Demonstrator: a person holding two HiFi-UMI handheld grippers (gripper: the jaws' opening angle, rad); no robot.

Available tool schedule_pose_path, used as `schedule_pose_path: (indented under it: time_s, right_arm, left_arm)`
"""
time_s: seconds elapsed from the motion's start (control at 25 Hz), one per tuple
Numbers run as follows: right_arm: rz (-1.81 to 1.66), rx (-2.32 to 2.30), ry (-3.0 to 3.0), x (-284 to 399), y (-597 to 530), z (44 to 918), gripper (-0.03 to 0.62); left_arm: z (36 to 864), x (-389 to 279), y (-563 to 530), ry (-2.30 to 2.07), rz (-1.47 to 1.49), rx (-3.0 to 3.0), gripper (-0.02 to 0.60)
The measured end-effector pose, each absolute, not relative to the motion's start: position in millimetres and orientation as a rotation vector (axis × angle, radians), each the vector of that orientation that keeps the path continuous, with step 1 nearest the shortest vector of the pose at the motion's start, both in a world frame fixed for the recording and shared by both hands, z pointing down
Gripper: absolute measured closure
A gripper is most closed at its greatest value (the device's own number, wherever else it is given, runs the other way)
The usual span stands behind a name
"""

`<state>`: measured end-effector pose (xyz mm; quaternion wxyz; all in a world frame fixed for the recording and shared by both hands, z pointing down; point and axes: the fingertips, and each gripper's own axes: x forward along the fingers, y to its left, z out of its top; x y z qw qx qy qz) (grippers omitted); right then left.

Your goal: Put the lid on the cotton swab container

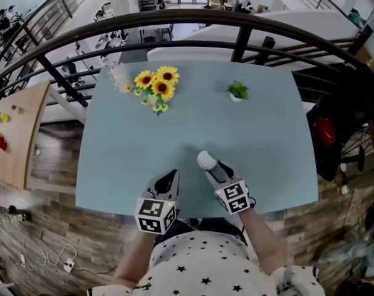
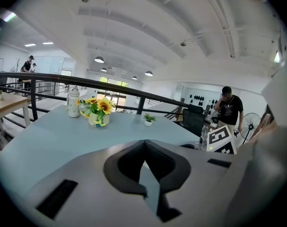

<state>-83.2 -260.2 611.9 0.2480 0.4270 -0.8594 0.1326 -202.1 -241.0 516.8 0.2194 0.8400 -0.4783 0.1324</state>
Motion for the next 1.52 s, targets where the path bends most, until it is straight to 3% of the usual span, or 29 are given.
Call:
schedule_pose_path:
  time_s: [0.52, 1.16, 1.52]
  right_arm:
    - [0.338, 1.384, -2.459, -71, -258, 534, 0.398]
    - [0.295, 1.584, -2.497, -48, -249, 468, 0.583]
    - [0.265, 1.587, -2.545, -45, -244, 454, 0.588]
  left_arm:
    - [499, -192, -244, -1.339, 0.31, 2.372, 0.58]
    - [477, -184, -249, -1.341, 0.24, 2.398, 0.58]
    - [472, -182, -250, -1.345, 0.215, 2.401, 0.58]
